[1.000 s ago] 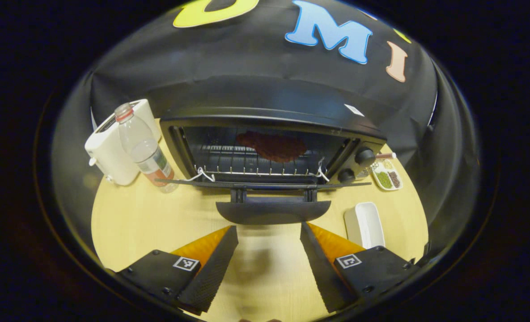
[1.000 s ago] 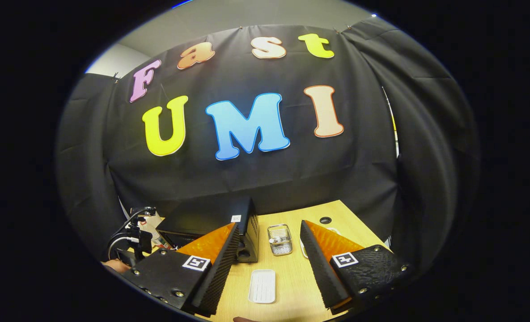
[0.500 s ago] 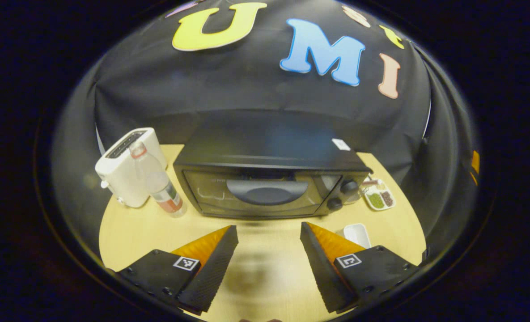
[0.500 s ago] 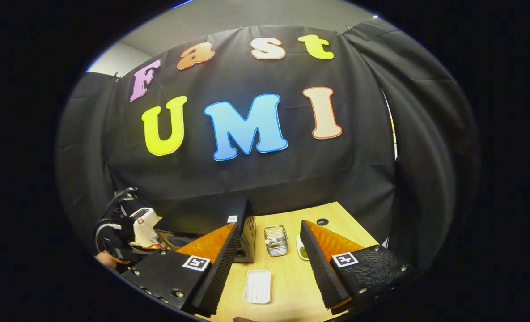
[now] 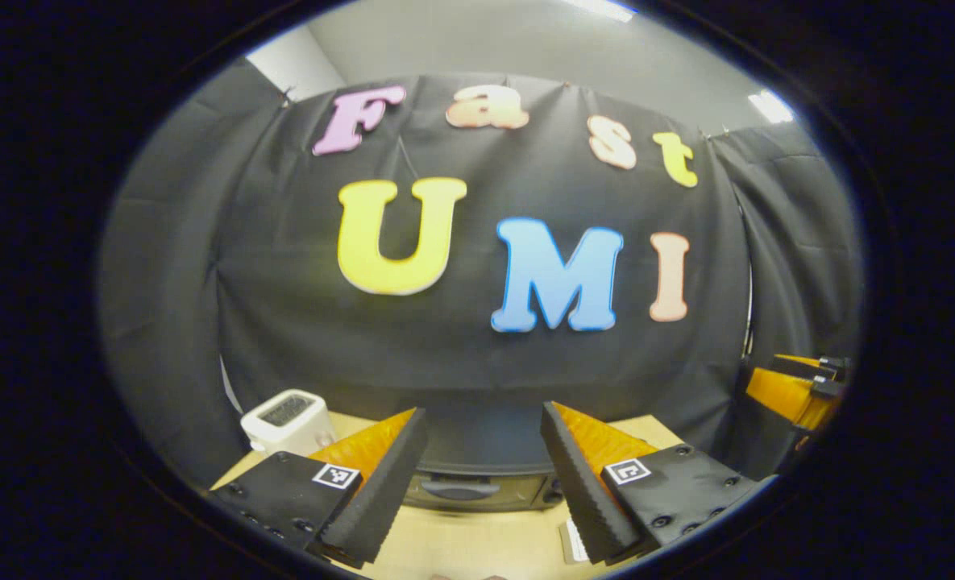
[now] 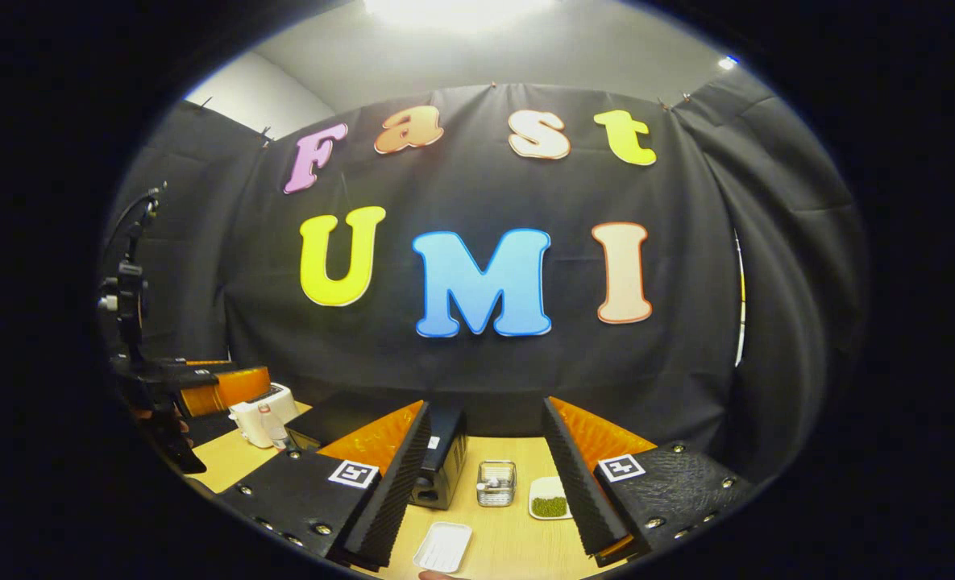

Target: Open the electric oven with the left hand, put the food in, and close the electric oven.

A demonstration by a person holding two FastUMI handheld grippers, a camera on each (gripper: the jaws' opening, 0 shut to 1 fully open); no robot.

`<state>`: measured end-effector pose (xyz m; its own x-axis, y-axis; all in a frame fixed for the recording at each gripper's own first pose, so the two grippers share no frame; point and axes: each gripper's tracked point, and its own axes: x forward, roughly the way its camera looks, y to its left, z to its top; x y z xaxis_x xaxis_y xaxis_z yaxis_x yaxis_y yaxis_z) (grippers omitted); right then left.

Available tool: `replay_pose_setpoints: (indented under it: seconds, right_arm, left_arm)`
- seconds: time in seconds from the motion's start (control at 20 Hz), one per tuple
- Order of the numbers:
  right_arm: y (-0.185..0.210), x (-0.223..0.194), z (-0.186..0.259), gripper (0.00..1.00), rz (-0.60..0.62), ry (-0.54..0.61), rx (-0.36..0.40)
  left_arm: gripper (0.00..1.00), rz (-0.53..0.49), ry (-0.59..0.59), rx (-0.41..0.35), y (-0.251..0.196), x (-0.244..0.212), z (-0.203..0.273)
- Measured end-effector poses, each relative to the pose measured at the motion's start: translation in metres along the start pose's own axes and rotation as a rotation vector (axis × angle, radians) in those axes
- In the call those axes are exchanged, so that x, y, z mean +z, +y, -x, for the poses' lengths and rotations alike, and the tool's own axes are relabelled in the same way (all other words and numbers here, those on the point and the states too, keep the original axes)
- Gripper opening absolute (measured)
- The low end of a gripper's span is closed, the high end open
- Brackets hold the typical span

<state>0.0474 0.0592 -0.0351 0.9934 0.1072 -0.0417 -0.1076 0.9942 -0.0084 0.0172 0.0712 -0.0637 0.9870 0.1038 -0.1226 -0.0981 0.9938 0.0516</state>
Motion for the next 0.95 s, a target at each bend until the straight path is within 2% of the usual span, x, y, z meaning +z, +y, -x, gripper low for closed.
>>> replay_pose_setpoints:
  seconds: [0.1, 0.15, 0.25, 0.3, 0.4, 0.45, 0.95]
  right_arm:
    - [0.002, 0.012, -0.001, 0.84, -0.006, -0.03, 0.03]
    - [0.002, 0.018, 0.0, 0.84, -0.015, -0.037, 0.035]
    - [0.0, 0.026, 0.005, 0.84, -0.046, -0.047, 0.024]
    - [0.001, 0.03, 0.007, 0.75, -0.06, -0.052, 0.021]
    - [-0.002, 0.035, 0.012, 0.75, -0.058, -0.06, -0.012]
    - [-0.002, 0.037, 0.014, 0.89, -0.058, -0.057, -0.033]
    - [0.018, 0.05, 0.042, 0.89, -0.059, -0.069, -0.12]
  left_arm:
    - [0.91, -0.023, -0.061, 0.03, -0.005, 0.03, 0.017]
    - [0.99, -0.024, -0.085, 0.028, -0.011, 0.041, 0.023]
    - [0.99, -0.015, -0.103, 0.005, -0.022, 0.048, 0.033]
    - [0.99, -0.008, -0.103, -0.011, -0.025, 0.048, 0.036]
    - [0.99, 0.0, -0.099, -0.047, -0.031, 0.048, 0.038]
    - [0.99, 0.001, -0.089, -0.061, -0.031, 0.047, 0.039]
    - [0.99, 0.008, -0.115, -0.137, -0.016, 0.056, 0.063]
